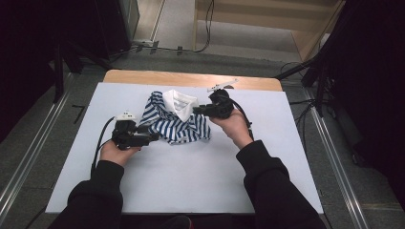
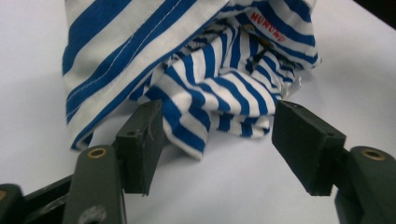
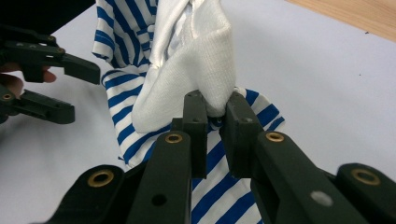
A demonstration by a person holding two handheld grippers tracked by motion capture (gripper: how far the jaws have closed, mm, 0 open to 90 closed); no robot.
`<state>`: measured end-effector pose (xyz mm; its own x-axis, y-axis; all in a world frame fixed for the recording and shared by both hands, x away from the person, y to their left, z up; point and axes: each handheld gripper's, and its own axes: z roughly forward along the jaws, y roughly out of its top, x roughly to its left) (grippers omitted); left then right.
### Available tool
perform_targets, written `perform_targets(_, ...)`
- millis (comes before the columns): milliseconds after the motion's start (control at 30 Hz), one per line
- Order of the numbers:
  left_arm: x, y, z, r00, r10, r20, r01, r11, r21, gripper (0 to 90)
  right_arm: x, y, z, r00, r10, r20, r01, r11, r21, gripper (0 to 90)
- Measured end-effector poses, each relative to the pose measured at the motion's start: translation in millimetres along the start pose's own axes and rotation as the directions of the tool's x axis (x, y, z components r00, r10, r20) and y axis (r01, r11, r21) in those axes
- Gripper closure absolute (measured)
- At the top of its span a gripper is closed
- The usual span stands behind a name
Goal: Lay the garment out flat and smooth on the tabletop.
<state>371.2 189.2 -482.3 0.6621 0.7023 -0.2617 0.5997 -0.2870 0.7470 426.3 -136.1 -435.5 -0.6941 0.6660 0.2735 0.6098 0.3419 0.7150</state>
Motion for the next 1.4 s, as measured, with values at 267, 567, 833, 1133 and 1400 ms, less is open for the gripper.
perform_targets(267, 4.9, 5.4, 22.8, 0.9995, -0.006, -0.030, 0.007, 0.9997, 0.023, 31.0, -2.1, -0.5, -0.4, 0.9999, 0.009, 0.005, -0.009, 1.000, -0.004, 78.7)
perform_targets(567, 13.5, 1.6, 31.1, 0.9973, -0.072, -0.017, 0.073, 0.9948, 0.070, 75.8, -4.1, -1.3, -3.3, 0.9998, 0.021, 0.005, -0.021, 1.000, -0.009, 78.7)
perform_targets(833, -3.7, 2.2, 12.7, 0.9922, -0.086, 0.090, 0.077, 0.9924, 0.096, 81.4, -4.8, -3.8, -15.6, 0.9998, 0.020, 0.010, -0.020, 1.000, -0.018, 78.7)
perform_targets(1133, -40.2, -13.2, -6.8, 0.9870, -0.022, 0.159, 0.002, 0.9916, 0.129, 80.7, -7.4, -5.9, -27.3, 0.9996, 0.017, 0.023, -0.016, 0.999, -0.031, 78.5)
perform_targets(1400, -37.6, -12.5, -22.4, 0.9876, -0.012, 0.156, -0.001, 0.9968, 0.080, 61.0, 0.3, -12.2, -20.6, 1.0000, 0.004, 0.005, -0.004, 1.000, -0.027, 78.2)
